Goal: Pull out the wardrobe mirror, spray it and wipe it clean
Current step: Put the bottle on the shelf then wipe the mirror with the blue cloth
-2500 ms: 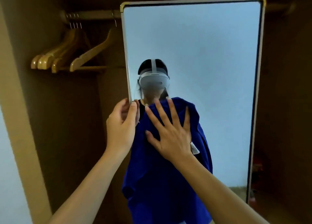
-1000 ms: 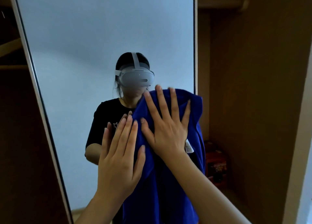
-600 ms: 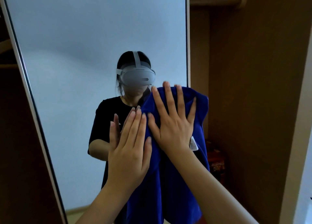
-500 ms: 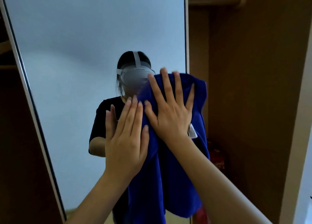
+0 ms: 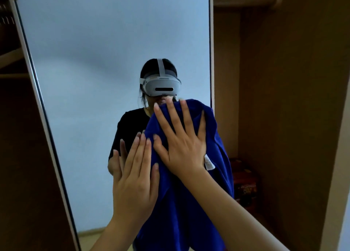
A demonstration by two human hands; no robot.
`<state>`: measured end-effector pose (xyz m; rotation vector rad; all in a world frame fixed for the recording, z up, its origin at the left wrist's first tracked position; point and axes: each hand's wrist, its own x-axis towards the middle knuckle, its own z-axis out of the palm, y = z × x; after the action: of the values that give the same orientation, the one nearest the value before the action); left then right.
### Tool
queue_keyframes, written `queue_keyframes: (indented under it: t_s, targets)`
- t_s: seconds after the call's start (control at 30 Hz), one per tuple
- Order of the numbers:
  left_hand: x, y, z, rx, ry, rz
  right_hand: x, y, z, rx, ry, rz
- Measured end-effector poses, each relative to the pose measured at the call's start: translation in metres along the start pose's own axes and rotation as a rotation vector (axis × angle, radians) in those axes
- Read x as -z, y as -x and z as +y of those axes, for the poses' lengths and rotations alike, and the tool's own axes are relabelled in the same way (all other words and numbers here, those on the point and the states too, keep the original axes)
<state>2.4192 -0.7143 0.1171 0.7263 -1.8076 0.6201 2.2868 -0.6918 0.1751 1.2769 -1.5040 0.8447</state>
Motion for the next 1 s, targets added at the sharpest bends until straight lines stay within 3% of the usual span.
queue_keyframes:
  t_s: [0.47, 0.73, 1.0]
  targets:
    - [-0.001, -0.024, 0.016, -0.014, -0.066, -0.015, 0.01, -0.015, 0.02, -0.026, -0.001, -0.005]
    - [-0.006, 0.029, 0.011, 0.046, -0.13, -0.051, -0.006, 0.027, -0.004, 0.061, -0.037, -0.039]
    - [-0.025, 0.068, 0.028, 0.002, -0.078, -0.06, -0.017, 0.077, 0.01, 0.022, -0.01, -0.021]
